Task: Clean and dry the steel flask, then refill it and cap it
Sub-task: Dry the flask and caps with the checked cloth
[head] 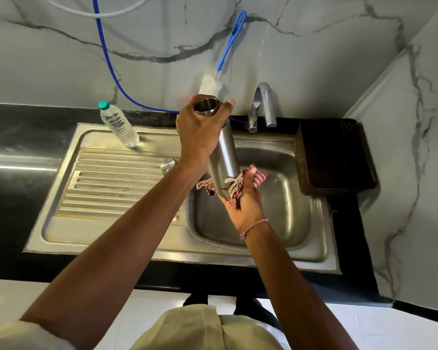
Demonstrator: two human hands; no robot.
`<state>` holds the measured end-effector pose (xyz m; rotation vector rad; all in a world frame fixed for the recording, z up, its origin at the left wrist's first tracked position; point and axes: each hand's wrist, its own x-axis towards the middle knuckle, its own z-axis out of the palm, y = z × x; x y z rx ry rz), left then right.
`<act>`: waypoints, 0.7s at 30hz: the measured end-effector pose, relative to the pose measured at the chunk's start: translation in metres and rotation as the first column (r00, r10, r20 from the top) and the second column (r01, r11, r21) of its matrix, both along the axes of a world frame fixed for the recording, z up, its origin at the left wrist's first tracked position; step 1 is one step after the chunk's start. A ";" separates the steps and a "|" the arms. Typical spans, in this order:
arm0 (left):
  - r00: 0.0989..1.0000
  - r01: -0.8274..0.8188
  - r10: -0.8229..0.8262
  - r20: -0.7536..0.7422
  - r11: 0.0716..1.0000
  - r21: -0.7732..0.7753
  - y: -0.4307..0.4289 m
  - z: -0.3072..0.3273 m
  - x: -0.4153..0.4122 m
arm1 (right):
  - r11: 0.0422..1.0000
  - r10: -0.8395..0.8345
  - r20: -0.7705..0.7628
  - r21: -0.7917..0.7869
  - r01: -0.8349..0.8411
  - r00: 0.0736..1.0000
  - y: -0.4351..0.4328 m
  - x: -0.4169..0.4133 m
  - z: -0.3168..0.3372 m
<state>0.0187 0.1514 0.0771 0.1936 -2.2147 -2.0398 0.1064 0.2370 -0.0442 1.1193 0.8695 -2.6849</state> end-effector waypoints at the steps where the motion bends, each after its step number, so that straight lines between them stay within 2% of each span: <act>1: 1.000 0.017 -0.017 -0.010 1.000 0.001 0.000 0.001 0.000 | 1.000 0.013 0.003 -0.002 -0.013 1.000 0.002 -0.001 0.001; 6: 0.985 0.168 -0.167 -0.042 0.985 0.027 -0.011 0.001 0.001 | 0.983 0.183 0.012 0.015 -0.183 0.983 0.015 0.001 0.009; 9: 0.931 0.345 -0.348 -0.114 0.938 -0.046 -0.019 0.004 0.004 | 0.949 0.312 0.046 0.033 -0.314 0.949 0.030 0.004 0.010; 11: 0.874 0.453 -0.465 -0.139 0.885 -0.110 -0.022 0.007 0.006 | 0.894 0.432 0.068 0.102 -0.437 0.899 0.039 0.004 0.013; 14: 0.841 0.500 -0.522 -0.142 0.850 -0.165 -0.023 0.010 0.007 | 0.761 0.559 0.170 0.283 -0.584 0.811 0.047 0.000 0.014; 17: 0.848 0.490 -0.507 -0.155 0.861 -0.138 -0.025 0.010 0.007 | 0.689 0.540 0.221 0.438 -0.577 0.813 0.046 -0.002 0.011; 21: 0.871 0.449 -0.456 -0.184 0.890 -0.081 -0.026 0.009 0.009 | 0.657 0.322 0.155 0.673 -0.339 0.934 0.041 0.003 0.014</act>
